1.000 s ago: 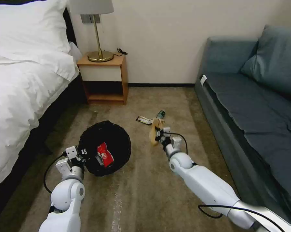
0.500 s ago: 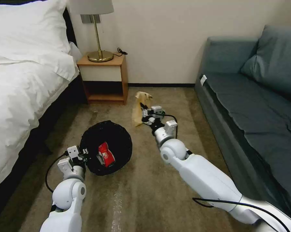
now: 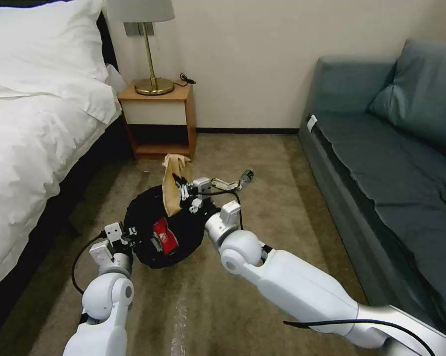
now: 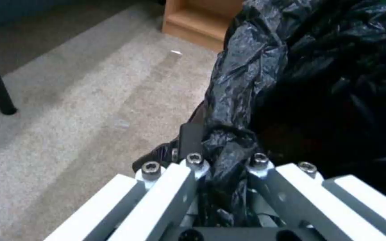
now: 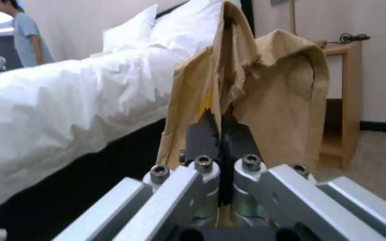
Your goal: Pick up the trash bin, then pick up the garbage on the floor and place it into the trash bin.
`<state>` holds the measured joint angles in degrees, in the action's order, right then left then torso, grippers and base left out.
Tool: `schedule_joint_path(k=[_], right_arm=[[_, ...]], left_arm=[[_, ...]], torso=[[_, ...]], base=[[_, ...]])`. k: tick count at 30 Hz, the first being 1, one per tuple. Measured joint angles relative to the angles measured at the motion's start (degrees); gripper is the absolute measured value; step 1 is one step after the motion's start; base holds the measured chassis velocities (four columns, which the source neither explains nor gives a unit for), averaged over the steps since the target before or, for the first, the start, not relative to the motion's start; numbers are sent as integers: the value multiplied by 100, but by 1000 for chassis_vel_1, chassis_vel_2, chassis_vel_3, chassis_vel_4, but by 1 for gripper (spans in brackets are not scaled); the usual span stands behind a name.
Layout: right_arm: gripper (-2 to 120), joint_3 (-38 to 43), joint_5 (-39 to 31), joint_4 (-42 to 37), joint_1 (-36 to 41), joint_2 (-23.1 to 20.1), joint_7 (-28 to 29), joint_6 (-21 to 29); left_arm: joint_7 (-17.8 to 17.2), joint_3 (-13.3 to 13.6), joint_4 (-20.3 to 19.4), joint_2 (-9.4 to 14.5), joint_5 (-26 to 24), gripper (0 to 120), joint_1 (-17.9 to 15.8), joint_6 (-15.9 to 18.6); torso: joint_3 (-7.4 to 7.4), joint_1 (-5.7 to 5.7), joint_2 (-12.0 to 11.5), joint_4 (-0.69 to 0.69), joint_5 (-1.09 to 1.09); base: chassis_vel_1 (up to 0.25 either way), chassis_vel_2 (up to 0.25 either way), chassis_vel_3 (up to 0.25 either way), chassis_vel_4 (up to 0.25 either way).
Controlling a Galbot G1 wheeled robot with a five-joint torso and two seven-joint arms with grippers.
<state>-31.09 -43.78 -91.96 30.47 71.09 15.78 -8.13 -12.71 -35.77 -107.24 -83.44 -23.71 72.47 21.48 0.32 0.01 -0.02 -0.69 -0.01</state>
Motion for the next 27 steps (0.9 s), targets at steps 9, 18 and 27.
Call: schedule_joint_path(k=[9, 18, 27], right_arm=[[7, -80, 188, 193, 102, 20, -48, -21], [42, -156, 234, 207, 226, 105, -25, 43], [74, -233, 235, 202, 210, 94, -23, 44]], left_arm=[[-82, 36, -29, -18, -36, 2, -4, 69], [-104, 56, -23, -16, -9, 2, -24, 88], [-115, 59, -19, -9, -1, 2, -27, 100]], torso=[[0, 0, 0, 0, 0], [0, 0, 0, 0, 0], [0, 0, 0, 0, 0]], base=[[0, 0, 0, 0], [0, 0, 0, 0], [0, 0, 0, 0]])
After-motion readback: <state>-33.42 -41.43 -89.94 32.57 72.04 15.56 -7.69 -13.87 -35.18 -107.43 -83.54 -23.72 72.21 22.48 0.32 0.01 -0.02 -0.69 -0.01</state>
